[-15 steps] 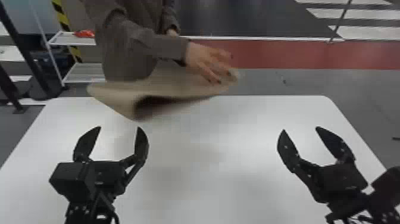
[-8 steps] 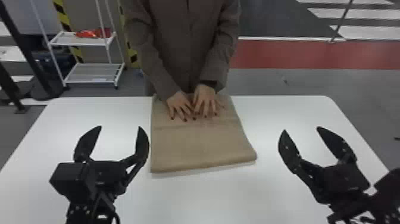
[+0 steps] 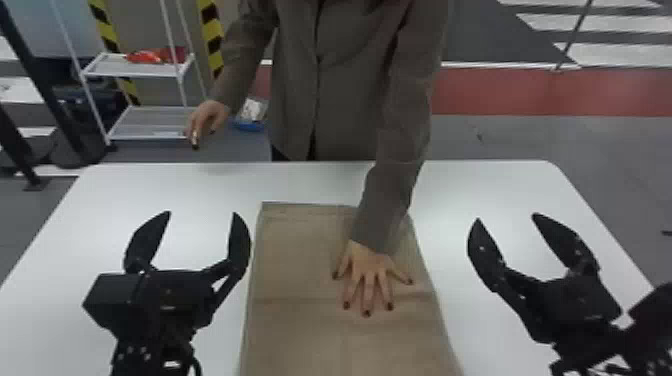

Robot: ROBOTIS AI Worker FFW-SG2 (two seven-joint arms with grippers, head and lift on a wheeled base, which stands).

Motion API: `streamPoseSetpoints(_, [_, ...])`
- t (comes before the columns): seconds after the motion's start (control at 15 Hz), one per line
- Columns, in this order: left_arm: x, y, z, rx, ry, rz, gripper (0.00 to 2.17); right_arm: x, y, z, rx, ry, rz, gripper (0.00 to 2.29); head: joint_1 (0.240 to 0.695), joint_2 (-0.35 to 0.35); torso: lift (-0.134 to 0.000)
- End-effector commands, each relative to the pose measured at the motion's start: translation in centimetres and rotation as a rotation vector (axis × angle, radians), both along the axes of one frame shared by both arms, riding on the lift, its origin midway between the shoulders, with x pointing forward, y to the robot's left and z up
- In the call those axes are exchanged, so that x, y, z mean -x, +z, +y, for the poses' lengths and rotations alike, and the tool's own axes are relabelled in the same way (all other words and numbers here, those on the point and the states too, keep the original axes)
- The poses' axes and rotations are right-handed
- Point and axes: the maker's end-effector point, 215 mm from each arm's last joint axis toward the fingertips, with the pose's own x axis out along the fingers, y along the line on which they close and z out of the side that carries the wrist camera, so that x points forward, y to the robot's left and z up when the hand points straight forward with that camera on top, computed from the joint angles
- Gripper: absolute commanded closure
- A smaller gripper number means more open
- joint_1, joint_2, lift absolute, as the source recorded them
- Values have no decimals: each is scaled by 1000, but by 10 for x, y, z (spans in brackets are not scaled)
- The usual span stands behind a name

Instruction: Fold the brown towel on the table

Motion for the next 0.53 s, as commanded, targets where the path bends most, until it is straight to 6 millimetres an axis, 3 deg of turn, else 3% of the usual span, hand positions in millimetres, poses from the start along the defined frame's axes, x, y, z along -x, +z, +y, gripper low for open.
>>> streamPoseSetpoints(0.0, [0,0,0,1,0,-1,76,0,0,0,1,1,0,127,695,-24,-119])
streamPoseSetpoints(0.47, [0,-2,1,0,2,3,76,0,-1,1,-1,1,1,127,695,-23,-119])
